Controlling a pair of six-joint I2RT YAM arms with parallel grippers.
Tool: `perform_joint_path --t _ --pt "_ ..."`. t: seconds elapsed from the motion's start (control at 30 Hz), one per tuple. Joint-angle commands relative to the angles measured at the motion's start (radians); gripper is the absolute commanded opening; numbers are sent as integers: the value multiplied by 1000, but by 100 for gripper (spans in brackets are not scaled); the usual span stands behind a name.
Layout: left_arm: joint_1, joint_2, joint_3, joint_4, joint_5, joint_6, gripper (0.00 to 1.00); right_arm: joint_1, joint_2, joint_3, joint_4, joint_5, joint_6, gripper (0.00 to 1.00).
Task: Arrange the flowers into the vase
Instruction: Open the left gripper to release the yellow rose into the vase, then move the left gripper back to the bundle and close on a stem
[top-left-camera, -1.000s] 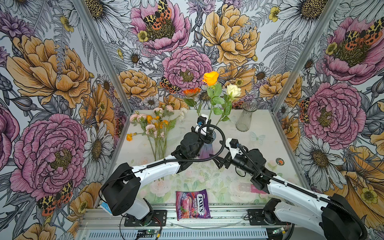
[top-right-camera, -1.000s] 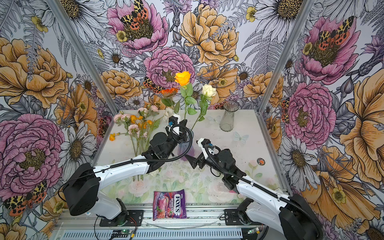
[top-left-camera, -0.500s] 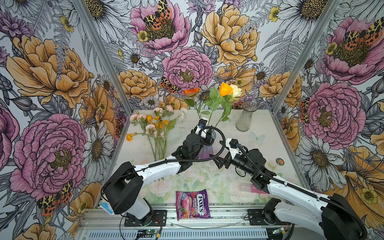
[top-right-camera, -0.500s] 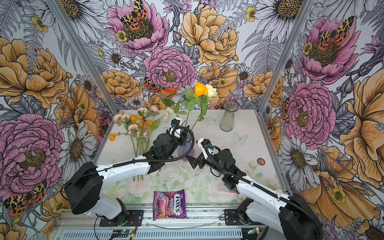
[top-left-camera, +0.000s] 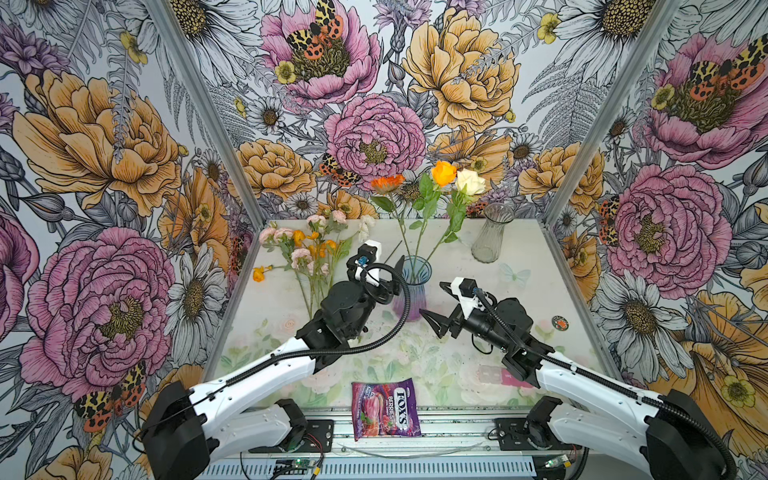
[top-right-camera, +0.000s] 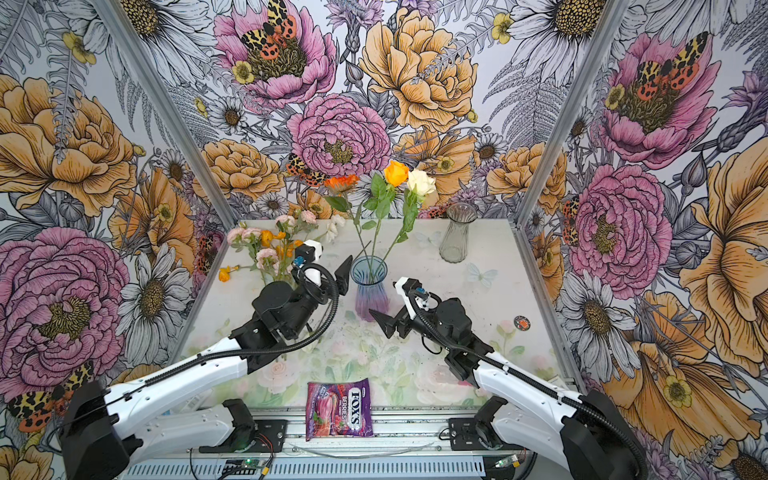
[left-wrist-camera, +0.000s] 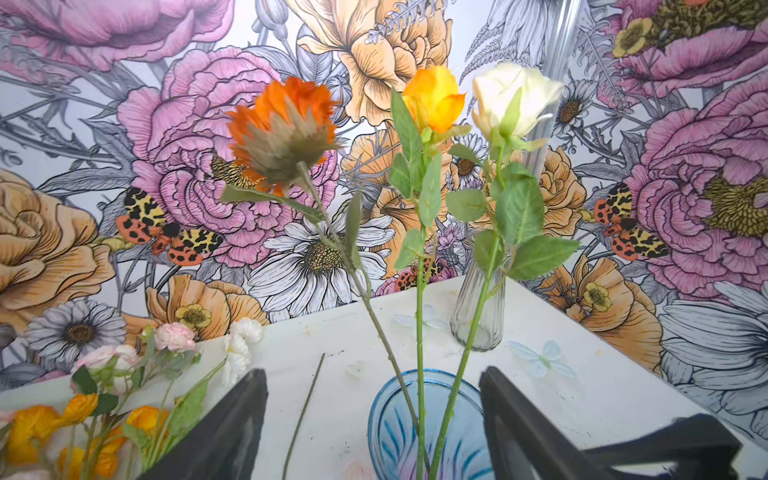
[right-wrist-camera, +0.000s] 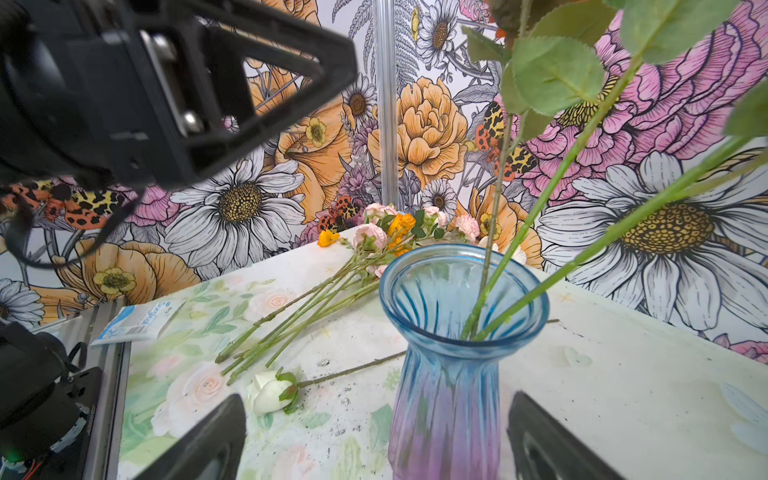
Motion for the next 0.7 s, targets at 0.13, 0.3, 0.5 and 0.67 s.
perform_joint_path --t 0.13,0.3,0.5,0.67 --pt "554 53 84 -726 227 -432 64 110 17 71 -91 51 -85 98" --pt "625 200 98 -747 264 -460 53 191 107 84 -39 17 -106 98" --pt "628 391 176 -739 186 -458 43 228 184 103 -7 -9 -105 98" --pt "622 524 232 -727 189 -455 38 246 226 126 -25 13 -110 98"
